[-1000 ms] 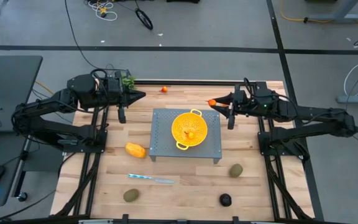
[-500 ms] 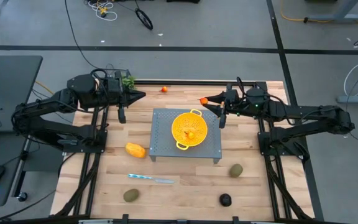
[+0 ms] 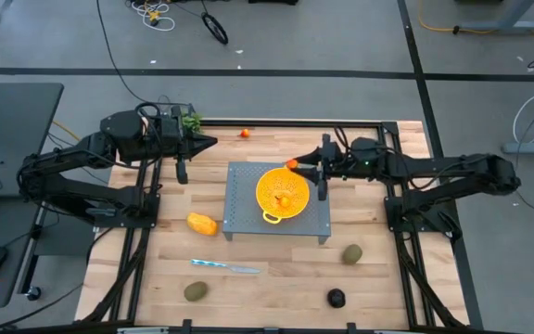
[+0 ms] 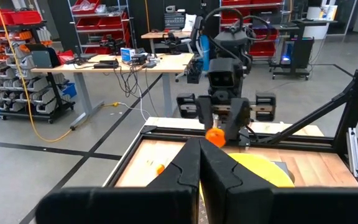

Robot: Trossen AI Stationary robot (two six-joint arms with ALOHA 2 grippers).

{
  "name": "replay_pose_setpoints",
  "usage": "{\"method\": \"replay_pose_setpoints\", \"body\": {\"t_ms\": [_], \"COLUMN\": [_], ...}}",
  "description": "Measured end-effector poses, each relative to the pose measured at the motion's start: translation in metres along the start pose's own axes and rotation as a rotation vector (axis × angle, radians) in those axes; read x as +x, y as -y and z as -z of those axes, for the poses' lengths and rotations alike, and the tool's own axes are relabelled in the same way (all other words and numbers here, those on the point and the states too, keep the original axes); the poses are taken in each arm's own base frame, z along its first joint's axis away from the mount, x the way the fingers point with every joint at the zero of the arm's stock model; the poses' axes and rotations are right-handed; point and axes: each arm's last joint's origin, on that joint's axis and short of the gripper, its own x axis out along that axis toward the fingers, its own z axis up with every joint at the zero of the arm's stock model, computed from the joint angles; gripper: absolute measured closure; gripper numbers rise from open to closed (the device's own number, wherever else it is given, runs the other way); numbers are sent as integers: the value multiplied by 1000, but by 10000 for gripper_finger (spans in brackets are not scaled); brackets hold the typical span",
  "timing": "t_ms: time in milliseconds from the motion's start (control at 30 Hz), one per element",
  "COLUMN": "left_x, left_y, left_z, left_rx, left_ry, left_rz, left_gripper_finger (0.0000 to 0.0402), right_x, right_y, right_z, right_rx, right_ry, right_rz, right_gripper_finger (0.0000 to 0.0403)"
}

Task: Pick & Place Fruit
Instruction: Put the right bottom pear into the strainer bowl on the shelf

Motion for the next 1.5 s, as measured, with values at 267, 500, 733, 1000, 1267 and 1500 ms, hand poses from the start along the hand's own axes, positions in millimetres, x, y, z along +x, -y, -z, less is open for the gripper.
{"method": "replay_pose_setpoints", "body": {"t_ms": [267,500,733,1000,1267,1500], "left_x": [0,0,0,0,0,0], "left_y": [0,0,0,0,0,0], "left_z": [0,0,0,0,0,0], "left_rx": [0,0,0,0,-1,-1], "left_ry": [0,1,1,1,2,2], "left_rz": [0,0,0,0,0,0], "left_gripper_finger": [397,397,397,397,397,397], "right_x": [1,0,1,5,13,18], "right_y": [-15,-18,-18,-18,-18,-18], "right_z": [0,-1,-2,-2,2,8], "right_rx": [-10,-12,-3,0,15,15], "right_ry": [16,24,42,59,59,35], "right_rz": [-60,-71,-72,-73,-74,-71], "right_gripper_finger": [270,270,270,270,270,270]}}
